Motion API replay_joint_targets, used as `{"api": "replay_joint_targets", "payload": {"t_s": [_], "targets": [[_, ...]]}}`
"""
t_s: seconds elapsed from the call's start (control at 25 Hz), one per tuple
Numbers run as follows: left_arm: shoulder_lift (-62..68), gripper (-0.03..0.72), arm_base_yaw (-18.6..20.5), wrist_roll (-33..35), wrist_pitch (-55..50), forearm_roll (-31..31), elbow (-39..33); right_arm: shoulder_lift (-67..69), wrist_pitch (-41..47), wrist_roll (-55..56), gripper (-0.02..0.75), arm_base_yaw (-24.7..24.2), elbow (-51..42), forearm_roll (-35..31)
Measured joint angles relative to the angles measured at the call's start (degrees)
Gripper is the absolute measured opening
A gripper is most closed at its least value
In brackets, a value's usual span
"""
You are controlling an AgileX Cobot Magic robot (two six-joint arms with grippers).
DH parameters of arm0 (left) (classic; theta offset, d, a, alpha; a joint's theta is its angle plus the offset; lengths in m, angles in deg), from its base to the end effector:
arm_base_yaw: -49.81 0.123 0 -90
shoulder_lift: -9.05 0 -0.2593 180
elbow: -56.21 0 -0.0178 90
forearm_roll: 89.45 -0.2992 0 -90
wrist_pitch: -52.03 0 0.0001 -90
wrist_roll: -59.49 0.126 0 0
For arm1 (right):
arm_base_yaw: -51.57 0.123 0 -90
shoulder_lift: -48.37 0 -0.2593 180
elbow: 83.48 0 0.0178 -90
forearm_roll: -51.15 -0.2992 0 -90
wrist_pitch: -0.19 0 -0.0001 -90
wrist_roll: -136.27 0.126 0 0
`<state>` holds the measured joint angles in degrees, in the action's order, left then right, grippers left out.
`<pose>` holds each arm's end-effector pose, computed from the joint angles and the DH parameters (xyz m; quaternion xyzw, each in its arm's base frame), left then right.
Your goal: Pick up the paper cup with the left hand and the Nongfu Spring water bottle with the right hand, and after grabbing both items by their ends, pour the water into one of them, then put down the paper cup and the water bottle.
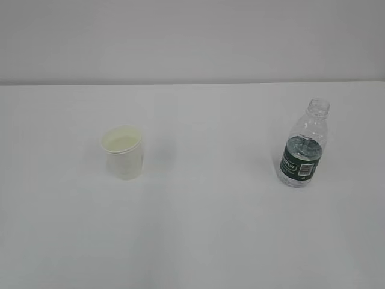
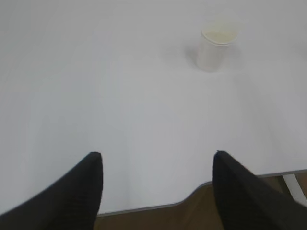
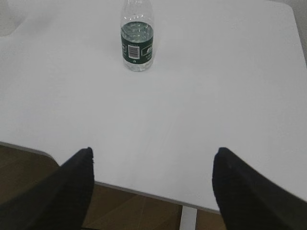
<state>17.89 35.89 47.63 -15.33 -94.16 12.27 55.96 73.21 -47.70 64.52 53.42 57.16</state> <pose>0.0799 -0.0100 0.2950 0.0104 0.8659 -0.0715 0.4951 0.0686 0.0028 0.2911 -0.1195 0.8725 -0.0144 0.4736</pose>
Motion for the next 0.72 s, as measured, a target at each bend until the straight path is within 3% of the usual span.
{"api": "replay_joint_targets", "payload": {"t_s": [0.72], "targets": [[0.0,0.495,0.0,0.0,3.6,-1.3,-2.0,0.0,-6.4,0.0,0.574,0.0,-4.7,0.7]]}}
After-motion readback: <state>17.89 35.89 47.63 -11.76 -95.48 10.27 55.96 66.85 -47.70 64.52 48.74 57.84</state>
